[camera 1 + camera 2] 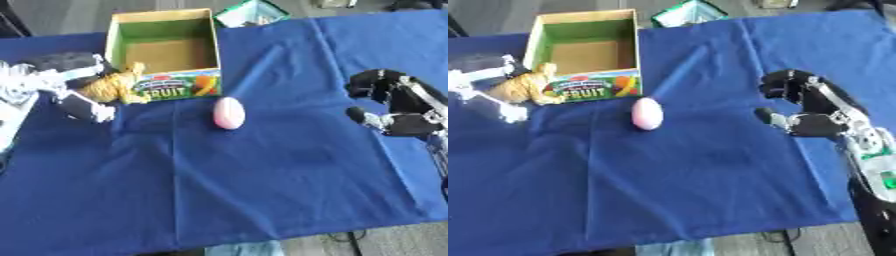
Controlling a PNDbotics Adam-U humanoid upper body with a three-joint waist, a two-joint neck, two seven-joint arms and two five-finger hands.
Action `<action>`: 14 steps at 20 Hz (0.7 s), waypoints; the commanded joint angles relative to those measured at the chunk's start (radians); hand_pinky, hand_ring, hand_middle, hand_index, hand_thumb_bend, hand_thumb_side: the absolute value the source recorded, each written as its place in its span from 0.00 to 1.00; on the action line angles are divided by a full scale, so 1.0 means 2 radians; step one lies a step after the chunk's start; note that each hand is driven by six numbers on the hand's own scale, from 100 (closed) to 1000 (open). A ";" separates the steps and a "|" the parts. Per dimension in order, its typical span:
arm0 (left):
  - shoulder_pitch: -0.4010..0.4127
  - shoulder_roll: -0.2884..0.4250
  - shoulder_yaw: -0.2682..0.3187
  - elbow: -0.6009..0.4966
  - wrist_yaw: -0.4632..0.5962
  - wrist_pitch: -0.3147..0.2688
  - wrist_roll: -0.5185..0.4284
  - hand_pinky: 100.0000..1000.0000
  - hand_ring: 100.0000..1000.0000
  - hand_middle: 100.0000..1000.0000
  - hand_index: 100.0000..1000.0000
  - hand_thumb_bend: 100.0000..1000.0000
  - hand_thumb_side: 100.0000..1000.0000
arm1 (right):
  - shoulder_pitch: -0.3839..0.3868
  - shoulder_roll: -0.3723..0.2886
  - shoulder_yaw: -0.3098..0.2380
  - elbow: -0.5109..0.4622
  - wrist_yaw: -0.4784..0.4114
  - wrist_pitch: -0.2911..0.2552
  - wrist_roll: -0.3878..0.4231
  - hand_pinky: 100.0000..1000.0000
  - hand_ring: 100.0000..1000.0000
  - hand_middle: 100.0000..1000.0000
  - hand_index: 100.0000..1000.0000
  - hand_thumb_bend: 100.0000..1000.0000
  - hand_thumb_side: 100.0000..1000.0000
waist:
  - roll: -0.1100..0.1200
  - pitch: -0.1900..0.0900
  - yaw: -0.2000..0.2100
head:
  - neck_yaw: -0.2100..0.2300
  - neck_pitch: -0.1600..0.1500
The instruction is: Pick up objects on the table and place them in the box.
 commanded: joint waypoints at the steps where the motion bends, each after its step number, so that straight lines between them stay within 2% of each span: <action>1: -0.020 0.017 0.006 0.010 -0.009 -0.004 0.010 0.63 0.37 0.36 0.66 0.00 0.10 | -0.006 -0.011 -0.003 -0.004 0.001 -0.001 0.002 0.78 0.79 0.57 0.73 0.38 0.09 | 0.000 -0.009 -0.001 | -0.002 0.002; 3: -0.025 0.016 0.008 0.018 -0.014 -0.006 0.016 0.62 0.38 0.36 0.66 0.00 0.09 | -0.006 -0.011 -0.002 -0.003 0.002 0.000 0.003 0.78 0.79 0.57 0.73 0.38 0.09 | 0.000 -0.010 -0.003 | -0.001 0.002; 6: -0.055 0.007 0.014 0.050 -0.033 0.006 0.034 0.62 0.39 0.36 0.67 0.00 0.09 | -0.008 -0.011 0.002 -0.003 0.002 -0.001 0.006 0.78 0.79 0.57 0.73 0.38 0.09 | 0.003 -0.011 -0.011 | 0.002 0.002; 14: -0.121 -0.040 0.040 0.145 -0.093 0.033 0.094 0.62 0.39 0.37 0.66 0.00 0.08 | -0.012 -0.012 0.005 -0.002 0.003 -0.002 0.009 0.78 0.79 0.57 0.73 0.38 0.09 | 0.006 -0.007 -0.026 | 0.001 0.002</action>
